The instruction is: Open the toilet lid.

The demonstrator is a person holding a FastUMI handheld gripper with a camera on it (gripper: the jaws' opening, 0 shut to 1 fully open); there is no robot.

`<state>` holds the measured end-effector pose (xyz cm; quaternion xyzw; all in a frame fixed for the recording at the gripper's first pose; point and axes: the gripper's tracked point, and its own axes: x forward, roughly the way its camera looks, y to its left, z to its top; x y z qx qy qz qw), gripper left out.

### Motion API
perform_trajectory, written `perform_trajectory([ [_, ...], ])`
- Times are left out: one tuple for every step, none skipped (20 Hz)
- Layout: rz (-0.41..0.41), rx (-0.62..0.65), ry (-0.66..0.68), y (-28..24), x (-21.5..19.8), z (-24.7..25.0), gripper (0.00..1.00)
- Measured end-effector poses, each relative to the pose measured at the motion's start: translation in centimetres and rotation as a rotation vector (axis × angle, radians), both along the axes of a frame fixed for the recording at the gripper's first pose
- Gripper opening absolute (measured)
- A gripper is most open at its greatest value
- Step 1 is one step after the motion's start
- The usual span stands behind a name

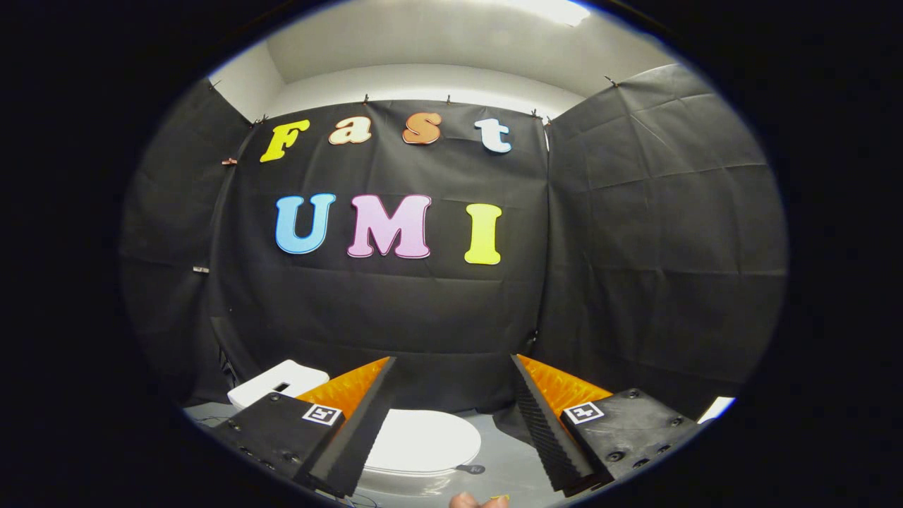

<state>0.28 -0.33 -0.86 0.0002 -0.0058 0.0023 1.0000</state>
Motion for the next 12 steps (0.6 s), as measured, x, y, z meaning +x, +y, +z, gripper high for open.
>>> perform_trajectory([
  [0.006, -0.002, -0.005, 0.1, 0.0, -0.1, 0.98],
  [0.011, -0.004, -0.012, 0.2, 0.1, -0.2, 0.98],
  [0.014, -0.005, -0.021, 0.5, 0.2, -0.3, 0.98],
  [0.018, -0.008, -0.026, 0.8, 0.6, -0.5, 0.98],
  [0.020, -0.011, -0.030, 0.8, 0.8, -0.8, 0.98],
  [0.025, -0.017, -0.031, 0.8, 1.1, -1.2, 0.98],
  [0.030, -0.025, -0.030, 0.7, 1.2, -1.7, 0.98],
  [0.036, -0.032, -0.032, 0.7, 1.4, -2.1, 0.98],
  [0.045, -0.038, -0.036, 0.7, 1.6, -2.5, 0.98],
  [0.053, -0.046, -0.038, 0.8, 1.8, -3.0, 0.98],
  [0.066, -0.057, -0.042, 0.9, 2.0, -3.6, 0.98],
  [0.081, -0.071, -0.049, 0.9, 2.3, -4.3, 0.98],
])
